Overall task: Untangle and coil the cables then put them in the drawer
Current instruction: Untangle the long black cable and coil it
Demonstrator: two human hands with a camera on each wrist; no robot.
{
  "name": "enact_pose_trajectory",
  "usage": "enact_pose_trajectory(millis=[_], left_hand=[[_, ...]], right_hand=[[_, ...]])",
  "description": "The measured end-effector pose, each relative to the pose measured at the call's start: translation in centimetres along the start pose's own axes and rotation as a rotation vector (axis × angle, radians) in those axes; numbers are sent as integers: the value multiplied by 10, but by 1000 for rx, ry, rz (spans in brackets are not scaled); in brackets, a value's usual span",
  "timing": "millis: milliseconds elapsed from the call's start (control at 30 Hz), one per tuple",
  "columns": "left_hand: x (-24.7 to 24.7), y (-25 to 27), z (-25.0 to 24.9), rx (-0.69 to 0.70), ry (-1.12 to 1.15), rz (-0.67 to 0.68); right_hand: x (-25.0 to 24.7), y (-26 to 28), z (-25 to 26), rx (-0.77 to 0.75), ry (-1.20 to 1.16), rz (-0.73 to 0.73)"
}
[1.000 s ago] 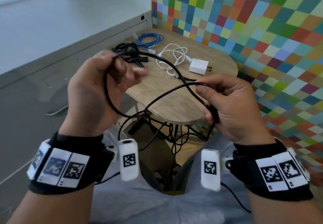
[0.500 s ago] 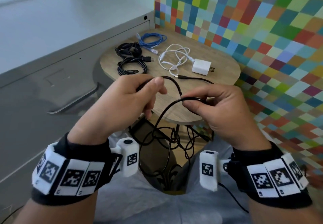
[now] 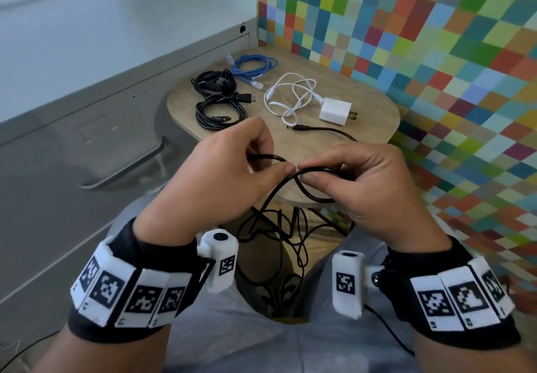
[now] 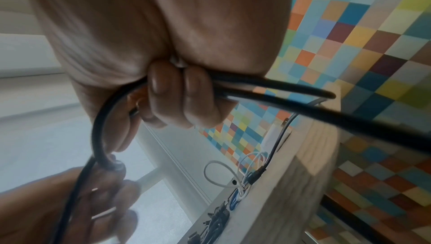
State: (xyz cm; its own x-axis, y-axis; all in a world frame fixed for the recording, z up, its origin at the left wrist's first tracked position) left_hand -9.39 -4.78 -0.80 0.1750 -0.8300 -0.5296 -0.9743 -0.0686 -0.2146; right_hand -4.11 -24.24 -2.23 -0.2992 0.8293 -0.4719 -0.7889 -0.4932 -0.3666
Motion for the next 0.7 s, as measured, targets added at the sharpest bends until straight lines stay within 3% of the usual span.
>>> enact_pose_trajectory(millis=[100, 300, 433, 500, 567, 633, 700], left_hand=[[-5, 1, -1, 16, 112, -58], [-39, -1, 8, 142, 727, -605], [-58, 1, 19, 119, 995, -794], [-61, 1, 19, 154, 1061, -757], [-60, 1, 14, 195, 997, -612], [-52, 0, 8, 127, 721, -411], [-39, 0, 10, -27, 471, -226]], right_hand=[[-3, -1, -1, 31, -45, -60], [-12, -2, -11, 143, -96, -192], [-20, -3, -24, 173, -41, -273], [-22, -4, -26, 162, -36, -301], [-21, -5, -25, 142, -21, -306], [-19, -4, -22, 123, 5, -302], [-16, -4, -19, 109, 34, -296]])
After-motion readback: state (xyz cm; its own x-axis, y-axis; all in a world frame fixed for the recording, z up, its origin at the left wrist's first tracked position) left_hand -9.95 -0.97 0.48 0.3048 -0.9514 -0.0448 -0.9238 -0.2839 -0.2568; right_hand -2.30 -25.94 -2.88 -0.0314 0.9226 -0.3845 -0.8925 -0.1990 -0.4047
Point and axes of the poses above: each hand's wrist, its own y-axis away from the middle knuckle, its own x-axis out of the palm, z = x × y, the point moved 3 cm from there along -y, towards the middle knuckle, and after that the axes turned 14 degrees about y, right-handed, at the moved point
